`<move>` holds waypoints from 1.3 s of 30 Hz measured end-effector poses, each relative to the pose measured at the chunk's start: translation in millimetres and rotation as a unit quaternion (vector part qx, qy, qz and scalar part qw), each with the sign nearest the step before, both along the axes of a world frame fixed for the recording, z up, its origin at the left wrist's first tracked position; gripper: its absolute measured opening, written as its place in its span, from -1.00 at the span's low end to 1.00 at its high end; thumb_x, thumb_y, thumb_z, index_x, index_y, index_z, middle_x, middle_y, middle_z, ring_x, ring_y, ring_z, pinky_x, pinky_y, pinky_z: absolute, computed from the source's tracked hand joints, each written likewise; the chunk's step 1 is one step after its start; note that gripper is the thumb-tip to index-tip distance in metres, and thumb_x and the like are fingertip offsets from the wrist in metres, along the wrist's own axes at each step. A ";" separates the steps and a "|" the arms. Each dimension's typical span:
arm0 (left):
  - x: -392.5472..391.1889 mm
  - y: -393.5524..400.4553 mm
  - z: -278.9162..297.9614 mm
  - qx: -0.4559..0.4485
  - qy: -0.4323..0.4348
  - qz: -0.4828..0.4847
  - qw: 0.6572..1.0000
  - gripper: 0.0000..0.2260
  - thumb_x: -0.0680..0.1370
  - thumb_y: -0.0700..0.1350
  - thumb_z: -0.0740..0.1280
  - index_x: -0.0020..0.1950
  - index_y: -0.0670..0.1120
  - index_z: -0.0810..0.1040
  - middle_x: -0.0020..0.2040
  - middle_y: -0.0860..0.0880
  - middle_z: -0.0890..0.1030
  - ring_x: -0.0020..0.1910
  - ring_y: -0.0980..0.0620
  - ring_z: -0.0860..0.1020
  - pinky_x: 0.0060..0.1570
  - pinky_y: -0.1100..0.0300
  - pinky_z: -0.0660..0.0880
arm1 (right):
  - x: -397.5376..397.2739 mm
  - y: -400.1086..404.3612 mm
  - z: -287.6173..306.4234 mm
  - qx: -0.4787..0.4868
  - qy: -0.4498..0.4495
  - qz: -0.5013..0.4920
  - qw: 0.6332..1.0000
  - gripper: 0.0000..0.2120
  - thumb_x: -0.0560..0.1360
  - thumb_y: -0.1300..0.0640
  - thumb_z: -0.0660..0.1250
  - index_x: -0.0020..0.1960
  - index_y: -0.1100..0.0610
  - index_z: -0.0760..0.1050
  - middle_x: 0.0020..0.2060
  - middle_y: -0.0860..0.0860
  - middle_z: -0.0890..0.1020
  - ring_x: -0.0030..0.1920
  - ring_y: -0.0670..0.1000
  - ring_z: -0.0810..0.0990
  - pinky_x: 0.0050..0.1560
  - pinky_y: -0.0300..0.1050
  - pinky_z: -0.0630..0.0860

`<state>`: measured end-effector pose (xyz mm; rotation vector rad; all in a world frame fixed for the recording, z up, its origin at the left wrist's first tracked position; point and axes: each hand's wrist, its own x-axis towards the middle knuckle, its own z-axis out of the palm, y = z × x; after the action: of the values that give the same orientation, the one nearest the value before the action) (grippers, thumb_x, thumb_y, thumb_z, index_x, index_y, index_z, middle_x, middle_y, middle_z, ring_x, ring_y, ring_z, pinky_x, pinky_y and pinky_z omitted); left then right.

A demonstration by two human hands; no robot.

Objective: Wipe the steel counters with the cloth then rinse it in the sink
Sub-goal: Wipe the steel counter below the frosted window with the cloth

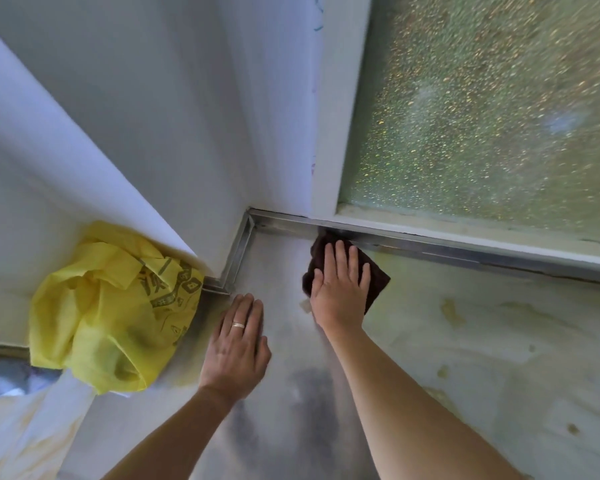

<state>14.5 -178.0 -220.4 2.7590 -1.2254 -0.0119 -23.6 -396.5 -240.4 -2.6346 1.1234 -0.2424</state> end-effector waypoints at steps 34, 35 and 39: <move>-8.2 -86.8 -3.0 -0.016 0.051 0.054 0.997 -0.46 0.63 -0.01 0.10 0.63 -0.08 0.22 0.64 -0.07 0.21 0.65 -0.04 0.06 0.61 -0.08 -0.01 | -53.6 -44.4 13.5 -0.056 0.034 0.162 0.985 -0.49 0.70 -0.11 0.02 0.62 -0.03 0.22 0.62 0.00 0.22 0.64 0.11 0.11 0.58 0.19 0.09; -8.1 -87.0 -2.8 -0.015 0.052 0.053 0.997 -0.45 0.64 0.00 0.11 0.63 -0.07 0.21 0.64 -0.06 0.20 0.65 -0.03 0.06 0.61 -0.08 -0.02 | -54.0 -50.6 12.4 -0.059 0.030 0.158 0.985 -0.49 0.70 -0.10 0.02 0.61 -0.03 0.23 0.62 0.00 0.23 0.63 0.10 0.12 0.58 0.18 0.10; -8.7 -86.9 -3.0 -0.023 0.060 0.056 0.996 -0.45 0.63 0.00 0.14 0.63 -0.06 0.22 0.63 -0.05 0.22 0.64 -0.03 0.07 0.62 -0.05 -0.05 | -75.5 -70.7 5.8 -0.076 0.027 0.066 0.995 -0.50 0.68 -0.08 0.04 0.59 -0.02 0.30 0.59 0.00 0.30 0.61 0.09 0.21 0.56 0.14 0.17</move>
<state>5.8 -264.9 -223.4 2.7391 -1.0280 -0.1346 -99.1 -467.2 -234.6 -2.8515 0.9769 -0.2409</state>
